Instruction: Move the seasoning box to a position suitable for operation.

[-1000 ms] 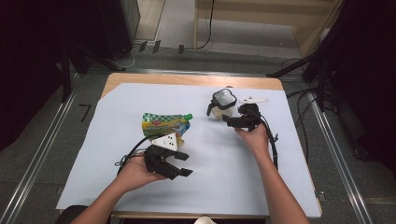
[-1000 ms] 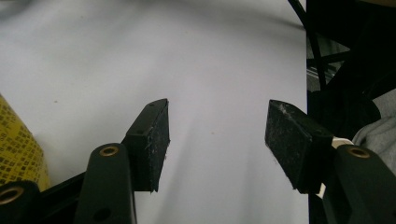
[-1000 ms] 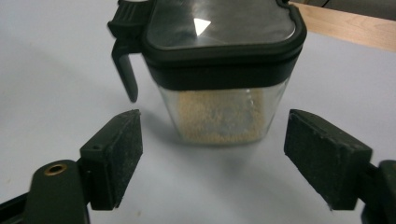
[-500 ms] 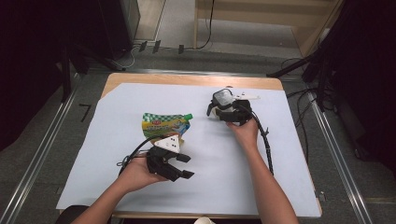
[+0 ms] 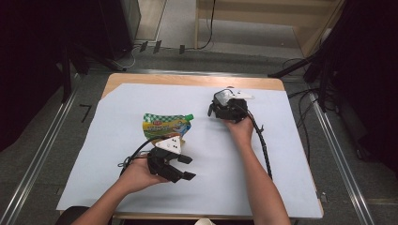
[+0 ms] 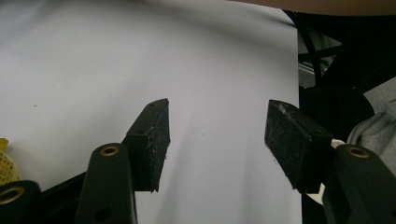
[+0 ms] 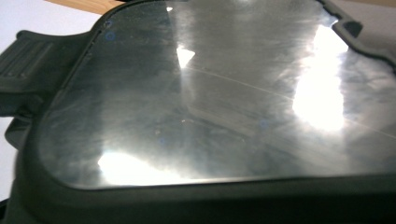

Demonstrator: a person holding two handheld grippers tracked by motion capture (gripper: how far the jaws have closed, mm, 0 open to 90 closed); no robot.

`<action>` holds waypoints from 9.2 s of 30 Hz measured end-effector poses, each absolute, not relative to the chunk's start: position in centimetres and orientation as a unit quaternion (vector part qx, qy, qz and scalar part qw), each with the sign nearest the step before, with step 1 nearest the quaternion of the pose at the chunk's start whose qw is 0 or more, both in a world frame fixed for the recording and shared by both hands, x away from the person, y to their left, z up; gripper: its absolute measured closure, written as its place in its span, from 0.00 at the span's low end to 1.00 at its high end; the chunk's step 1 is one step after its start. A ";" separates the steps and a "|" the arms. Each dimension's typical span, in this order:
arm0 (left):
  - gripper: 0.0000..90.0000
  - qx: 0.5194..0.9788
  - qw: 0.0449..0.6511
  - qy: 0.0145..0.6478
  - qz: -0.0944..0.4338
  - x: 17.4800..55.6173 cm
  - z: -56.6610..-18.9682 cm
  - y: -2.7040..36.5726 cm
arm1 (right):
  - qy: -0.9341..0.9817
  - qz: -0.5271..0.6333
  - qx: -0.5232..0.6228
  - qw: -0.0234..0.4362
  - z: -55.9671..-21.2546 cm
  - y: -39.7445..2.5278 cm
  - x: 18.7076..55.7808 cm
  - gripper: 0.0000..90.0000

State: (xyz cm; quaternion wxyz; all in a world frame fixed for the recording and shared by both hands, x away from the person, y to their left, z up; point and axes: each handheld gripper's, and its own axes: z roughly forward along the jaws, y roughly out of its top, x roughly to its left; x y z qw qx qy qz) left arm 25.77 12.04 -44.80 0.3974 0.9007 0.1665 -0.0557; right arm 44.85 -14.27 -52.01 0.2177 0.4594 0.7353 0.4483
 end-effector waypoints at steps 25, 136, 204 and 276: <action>0.46 0.901 0.393 0.175 -0.060 26.0 -45.2 11.9 | 0.758 0.462 0.420 0.188 -47.2 -16.5 38.9 0.17; 1.00 0.891 0.379 0.251 0.005 28.6 -46.5 7.9 | 0.805 0.429 0.396 0.105 -47.1 -18.9 24.9 1.00; 0.54 0.879 0.424 0.202 -0.075 27.6 -45.3 8.6 | 0.810 0.432 0.385 0.100 -47.1 -15.0 21.1 1.00; 0.47 0.886 0.413 0.201 -0.059 27.7 -45.9 8.4 | 0.791 0.399 0.452 0.108 -48.5 -20.6 24.4 1.00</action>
